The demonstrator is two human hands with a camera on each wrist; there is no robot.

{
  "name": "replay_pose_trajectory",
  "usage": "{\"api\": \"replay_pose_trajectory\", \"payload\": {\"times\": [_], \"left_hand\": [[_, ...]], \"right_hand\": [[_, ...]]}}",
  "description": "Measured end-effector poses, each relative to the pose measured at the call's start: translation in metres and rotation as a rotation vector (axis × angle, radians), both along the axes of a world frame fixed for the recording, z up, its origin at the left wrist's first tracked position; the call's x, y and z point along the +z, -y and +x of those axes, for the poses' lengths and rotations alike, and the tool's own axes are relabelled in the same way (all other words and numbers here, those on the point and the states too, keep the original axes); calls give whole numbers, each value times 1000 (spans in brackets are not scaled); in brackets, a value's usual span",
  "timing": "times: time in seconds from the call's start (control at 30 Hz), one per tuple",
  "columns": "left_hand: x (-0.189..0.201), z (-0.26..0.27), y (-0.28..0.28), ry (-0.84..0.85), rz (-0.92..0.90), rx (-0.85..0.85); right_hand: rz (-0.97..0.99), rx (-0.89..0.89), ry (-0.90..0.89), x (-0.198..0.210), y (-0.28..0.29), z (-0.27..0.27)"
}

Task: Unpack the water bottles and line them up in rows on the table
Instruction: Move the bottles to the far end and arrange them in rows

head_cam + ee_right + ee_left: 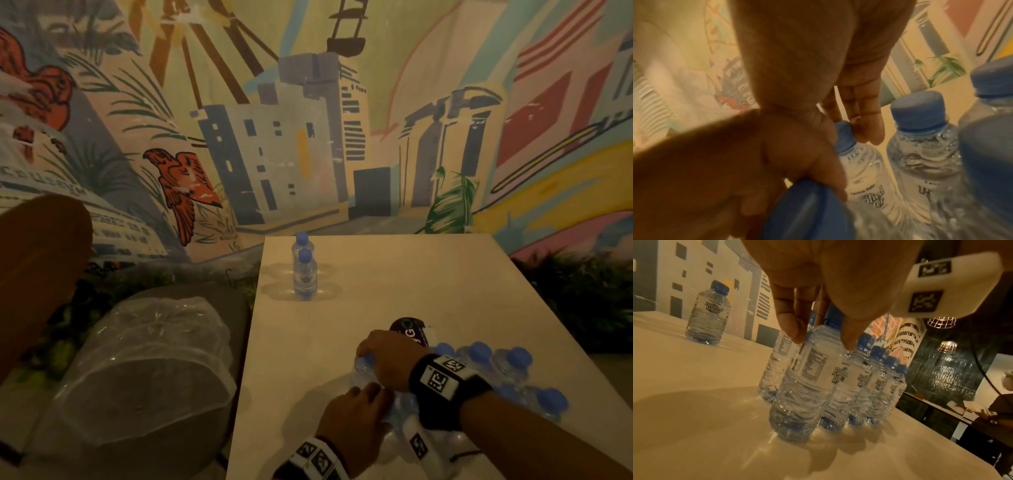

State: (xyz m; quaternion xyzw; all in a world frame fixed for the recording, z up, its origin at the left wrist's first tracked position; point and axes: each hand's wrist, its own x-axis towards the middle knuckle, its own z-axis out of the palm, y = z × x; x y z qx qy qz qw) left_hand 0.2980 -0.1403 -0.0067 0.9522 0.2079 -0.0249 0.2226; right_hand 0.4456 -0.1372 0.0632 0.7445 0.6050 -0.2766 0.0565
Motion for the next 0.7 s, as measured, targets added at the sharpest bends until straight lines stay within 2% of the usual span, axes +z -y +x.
{"api": "replay_pose_trajectory", "payload": {"times": [0.2, 0.37, 0.57, 0.7], "left_hand": [[4, -8, 3, 73, -68, 60], [20, -16, -1, 59, -137, 210], [24, -24, -36, 122, -255, 533], [23, -22, -86, 95, -277, 652]], "right_hand": [[-83, 221, 74, -2, -2, 5], [-6, 324, 112, -7, -10, 11], [30, 319, 65, -9, -26, 22], [4, 176, -13, -2, -57, 42]]}}
